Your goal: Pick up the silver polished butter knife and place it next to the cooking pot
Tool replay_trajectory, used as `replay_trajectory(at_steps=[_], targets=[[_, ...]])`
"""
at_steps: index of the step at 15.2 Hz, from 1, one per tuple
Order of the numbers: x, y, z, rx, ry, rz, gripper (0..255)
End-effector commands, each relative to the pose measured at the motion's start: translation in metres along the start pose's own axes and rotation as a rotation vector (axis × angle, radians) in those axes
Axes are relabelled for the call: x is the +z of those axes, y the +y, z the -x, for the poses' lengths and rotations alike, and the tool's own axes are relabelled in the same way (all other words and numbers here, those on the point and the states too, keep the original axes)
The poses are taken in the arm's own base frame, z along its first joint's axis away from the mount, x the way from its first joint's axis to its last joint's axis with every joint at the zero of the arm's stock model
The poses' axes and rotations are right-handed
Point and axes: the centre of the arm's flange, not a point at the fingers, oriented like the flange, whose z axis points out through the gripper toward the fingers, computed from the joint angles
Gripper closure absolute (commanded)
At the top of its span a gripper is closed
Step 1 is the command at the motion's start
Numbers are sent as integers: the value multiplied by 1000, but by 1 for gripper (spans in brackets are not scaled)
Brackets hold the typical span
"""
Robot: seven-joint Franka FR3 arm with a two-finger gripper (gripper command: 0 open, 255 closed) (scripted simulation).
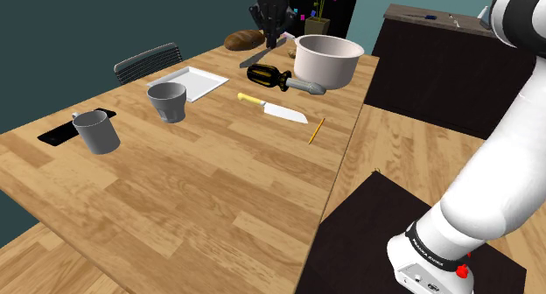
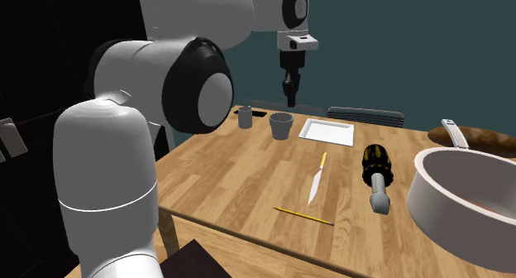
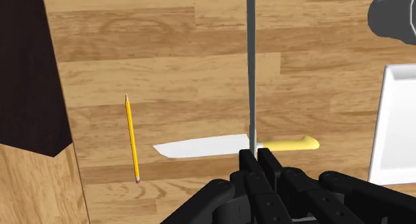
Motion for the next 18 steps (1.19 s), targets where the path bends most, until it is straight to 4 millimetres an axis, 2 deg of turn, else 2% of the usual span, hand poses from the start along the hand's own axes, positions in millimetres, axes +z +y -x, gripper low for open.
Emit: replay_trajectory(at_steps=[1,16,17,18], targets=[[3,17,-20,-1,-1,0,255],[12,136,-178,-1,-1,0,255],[13,148,-195,-1,-1,0,255],[18,148,-194,-1,-1,0,255]])
